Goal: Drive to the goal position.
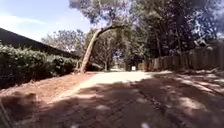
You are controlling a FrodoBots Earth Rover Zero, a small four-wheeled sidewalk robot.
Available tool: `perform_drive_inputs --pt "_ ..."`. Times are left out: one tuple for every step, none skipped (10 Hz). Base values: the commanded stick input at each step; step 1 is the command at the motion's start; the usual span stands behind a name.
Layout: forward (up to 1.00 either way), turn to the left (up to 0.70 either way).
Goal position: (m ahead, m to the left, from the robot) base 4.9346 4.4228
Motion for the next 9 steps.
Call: perform_drive_inputs --pt "0.70 0.00" --pt "0.70 0.00" --pt "0.70 0.00" --pt "0.70 0.00" --pt "0.70 -0.06" --pt "0.70 -0.20" --pt "0.70 0.00" --pt "0.70 0.00" --pt "0.70 0.00"
